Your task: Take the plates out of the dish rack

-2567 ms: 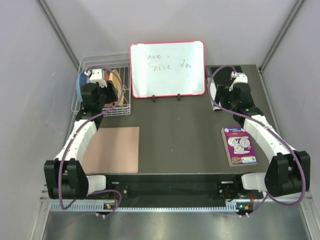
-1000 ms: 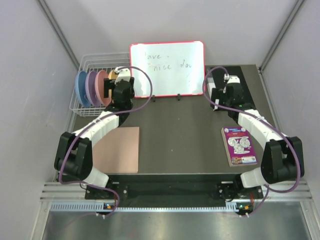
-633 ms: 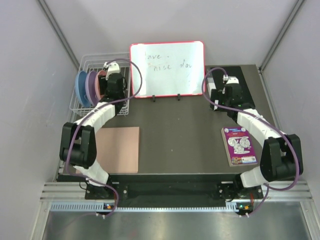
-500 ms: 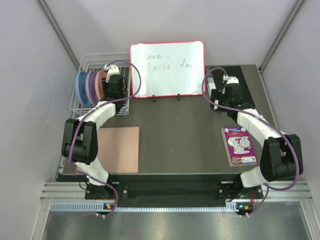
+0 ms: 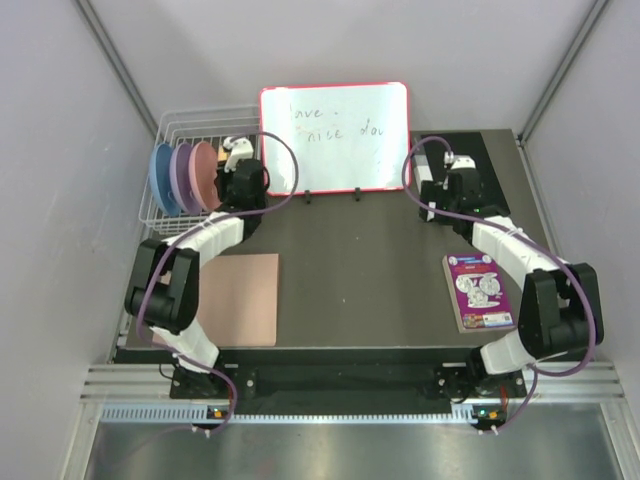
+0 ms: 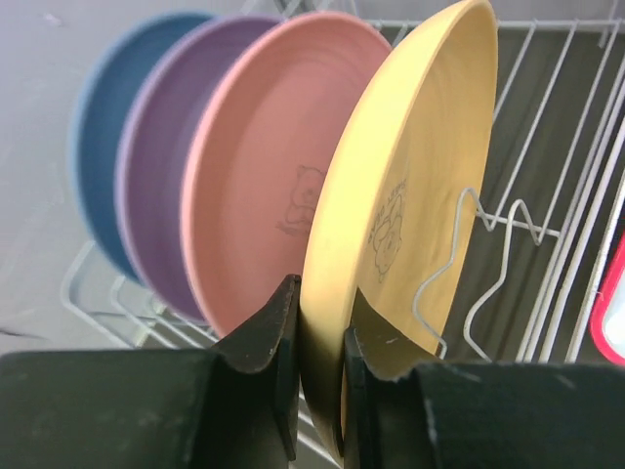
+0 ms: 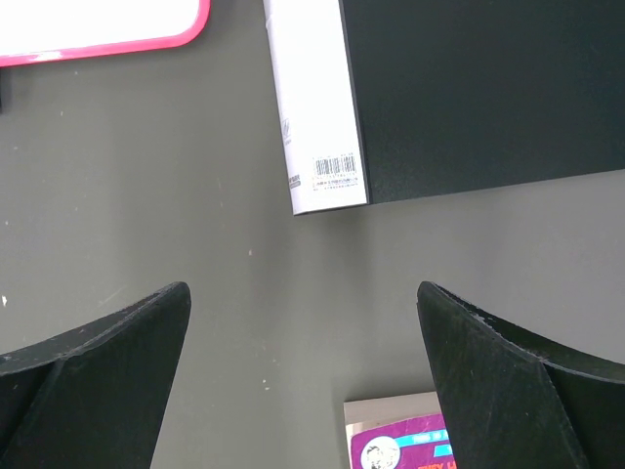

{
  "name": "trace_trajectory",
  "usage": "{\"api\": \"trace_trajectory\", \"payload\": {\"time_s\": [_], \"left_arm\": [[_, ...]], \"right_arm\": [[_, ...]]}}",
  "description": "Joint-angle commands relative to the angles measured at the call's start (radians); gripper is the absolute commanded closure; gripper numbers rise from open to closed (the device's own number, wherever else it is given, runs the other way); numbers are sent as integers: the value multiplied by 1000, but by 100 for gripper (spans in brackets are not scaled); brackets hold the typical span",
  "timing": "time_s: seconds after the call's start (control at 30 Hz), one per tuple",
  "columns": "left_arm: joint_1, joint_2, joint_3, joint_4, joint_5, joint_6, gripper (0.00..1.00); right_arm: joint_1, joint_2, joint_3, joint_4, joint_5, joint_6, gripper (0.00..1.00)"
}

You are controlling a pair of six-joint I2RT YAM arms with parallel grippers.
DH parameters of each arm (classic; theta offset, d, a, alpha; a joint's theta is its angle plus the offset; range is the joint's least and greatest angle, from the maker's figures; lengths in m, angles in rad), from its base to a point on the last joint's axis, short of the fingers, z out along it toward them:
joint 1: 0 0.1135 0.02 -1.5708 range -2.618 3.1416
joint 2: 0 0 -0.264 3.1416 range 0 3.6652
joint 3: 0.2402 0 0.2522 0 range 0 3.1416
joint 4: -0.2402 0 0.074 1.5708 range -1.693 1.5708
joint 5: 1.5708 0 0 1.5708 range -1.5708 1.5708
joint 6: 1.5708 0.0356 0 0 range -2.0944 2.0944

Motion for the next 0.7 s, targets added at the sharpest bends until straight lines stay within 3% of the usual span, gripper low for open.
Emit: {"api": "trace_trajectory", "payload": {"time_s": [0.0, 0.3, 0.4, 0.43, 0.57, 0.6, 0.67], "left_arm": [[-54, -87, -14, 257, -268, 163, 100], [-112, -192, 52, 207, -327, 232, 100], [-152, -255, 73, 110, -296, 178, 100], [-163, -272, 89, -57, -275, 128, 100], [-180, -370, 172, -419, 86, -269, 100], [-183, -392, 155, -436, 215, -326, 100], [-183, -453, 78, -426, 315, -450, 100]], "right_arm": [[15, 1, 61, 5, -10, -3, 0], [17, -25, 48, 0, -13, -15, 0], [17, -57, 36, 9, -68, -1, 0], [15, -83, 30, 28, -127, 5, 1], [20, -155, -28, 142, -354, 65, 0], [20, -164, -50, 166, -393, 112, 0], [33, -175, -64, 235, -499, 146, 0]]}}
